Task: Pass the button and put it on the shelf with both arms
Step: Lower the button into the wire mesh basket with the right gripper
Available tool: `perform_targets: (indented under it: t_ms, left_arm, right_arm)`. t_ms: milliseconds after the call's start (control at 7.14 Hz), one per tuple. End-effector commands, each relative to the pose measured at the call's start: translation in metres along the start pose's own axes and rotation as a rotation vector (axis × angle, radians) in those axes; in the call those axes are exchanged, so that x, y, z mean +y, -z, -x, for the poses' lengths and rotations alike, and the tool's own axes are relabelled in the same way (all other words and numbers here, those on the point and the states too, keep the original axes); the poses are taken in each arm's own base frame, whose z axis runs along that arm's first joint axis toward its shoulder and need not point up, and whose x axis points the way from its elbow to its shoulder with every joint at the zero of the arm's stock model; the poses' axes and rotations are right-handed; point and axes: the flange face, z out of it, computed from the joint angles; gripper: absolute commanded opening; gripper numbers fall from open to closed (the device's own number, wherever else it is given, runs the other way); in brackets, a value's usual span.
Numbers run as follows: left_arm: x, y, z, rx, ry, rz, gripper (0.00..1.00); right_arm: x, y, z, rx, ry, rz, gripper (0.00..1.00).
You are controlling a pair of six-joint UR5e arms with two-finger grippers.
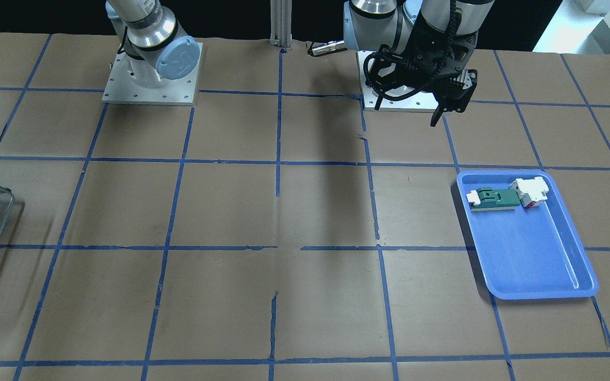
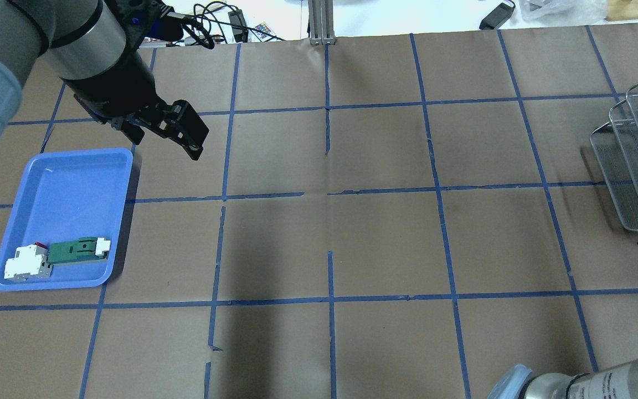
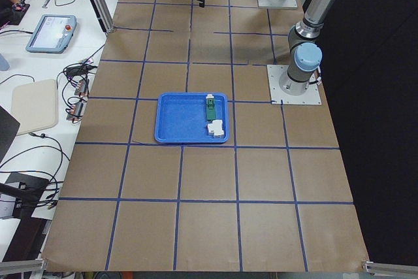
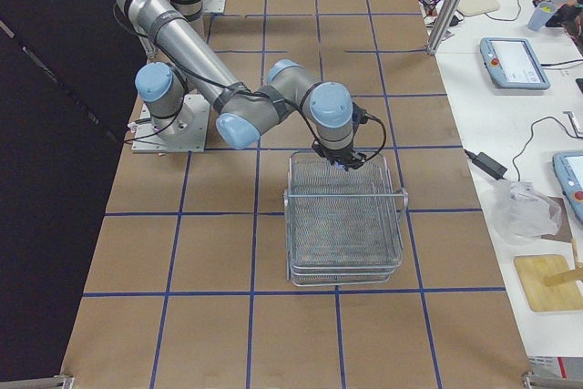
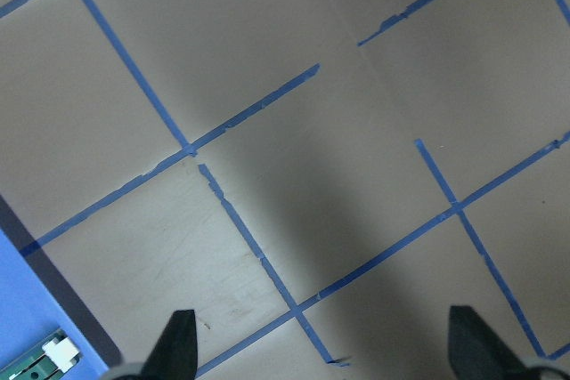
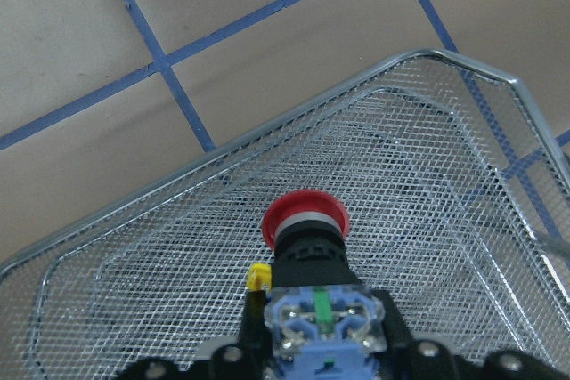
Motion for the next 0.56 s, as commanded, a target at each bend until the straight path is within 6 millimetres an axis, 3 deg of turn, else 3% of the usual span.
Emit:
perform_targets:
  t_ms: [0, 420]
  left_arm:
    - [-0.009, 0.001, 0.002, -0.012, 0.199, 0.002, 1.0]
    - [-0.01, -0.001, 0.0, -0.008, 0.223, 0.006, 1.0]
  right_arm:
    - [0.002, -0.003, 0.003, -0.016, -0.087, 0.009, 1.0]
    - [-0.007, 0.01, 0.008, -0.004, -0.204, 0.039, 1.0]
